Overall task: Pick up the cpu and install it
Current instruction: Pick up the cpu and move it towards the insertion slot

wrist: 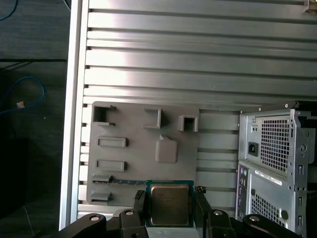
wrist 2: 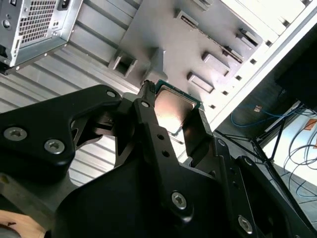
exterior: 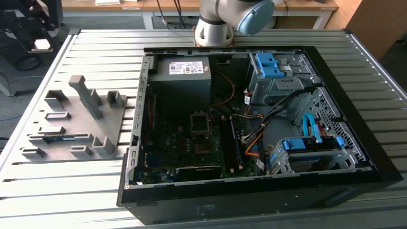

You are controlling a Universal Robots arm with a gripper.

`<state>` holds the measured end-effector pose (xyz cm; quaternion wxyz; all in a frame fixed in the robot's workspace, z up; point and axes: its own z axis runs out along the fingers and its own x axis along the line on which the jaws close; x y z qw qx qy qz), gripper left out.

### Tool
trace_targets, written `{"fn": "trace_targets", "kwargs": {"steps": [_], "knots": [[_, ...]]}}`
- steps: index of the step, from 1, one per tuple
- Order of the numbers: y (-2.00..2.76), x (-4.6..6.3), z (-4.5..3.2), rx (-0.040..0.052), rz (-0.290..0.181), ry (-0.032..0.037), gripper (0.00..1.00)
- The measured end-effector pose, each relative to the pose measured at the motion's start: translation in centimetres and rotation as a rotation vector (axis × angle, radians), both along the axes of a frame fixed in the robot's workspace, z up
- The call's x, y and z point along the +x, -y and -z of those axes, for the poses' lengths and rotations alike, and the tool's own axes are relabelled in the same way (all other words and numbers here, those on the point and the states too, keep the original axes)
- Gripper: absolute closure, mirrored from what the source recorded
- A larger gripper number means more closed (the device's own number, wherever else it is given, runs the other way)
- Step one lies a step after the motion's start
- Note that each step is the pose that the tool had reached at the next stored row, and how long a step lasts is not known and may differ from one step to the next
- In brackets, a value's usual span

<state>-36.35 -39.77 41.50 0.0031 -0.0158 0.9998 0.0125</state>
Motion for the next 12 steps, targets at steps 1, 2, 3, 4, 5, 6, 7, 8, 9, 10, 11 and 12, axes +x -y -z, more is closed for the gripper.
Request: {"fn": "trace_targets", "kwargs": {"steps": [1, 2, 3, 4, 5, 6, 7, 8, 9, 10, 11, 12], "knots": [[0.0, 0.3, 0.0, 0.0, 0.0, 0.0, 0.53], [0.0, 0.6, 0.0, 0.0, 0.0, -0.0001, 0.53], [0.0, 0.9, 0.0, -0.0001, 0.0, -0.0001, 0.53], [0.0, 1.1, -0.01, -0.0001, 0.0, -0.0001, 0.53], [0.0, 1.4, -0.01, -0.0001, 0.0, -0.0002, 0.53], [0.0, 1.7, 0.0, 0.0, 0.0, 0.0, 0.53], [0.0, 1.9, 0.0, 0.0, 0.0, -0.0001, 0.53], [0.0, 2.5, 0.0, -0.0001, 0.0, -0.0001, 0.53], [0.0, 2.8, -0.01, -0.0001, 0.0, -0.0002, 0.53], [0.0, 3.3, -0.01, 0.0, 0.0, -0.0002, 0.53], [0.0, 3.8, 0.0, 0.0, 0.0, -0.0001, 0.53], [0.0, 4.0, 0.0, -0.0001, 0.0, -0.0002, 0.53]]}}
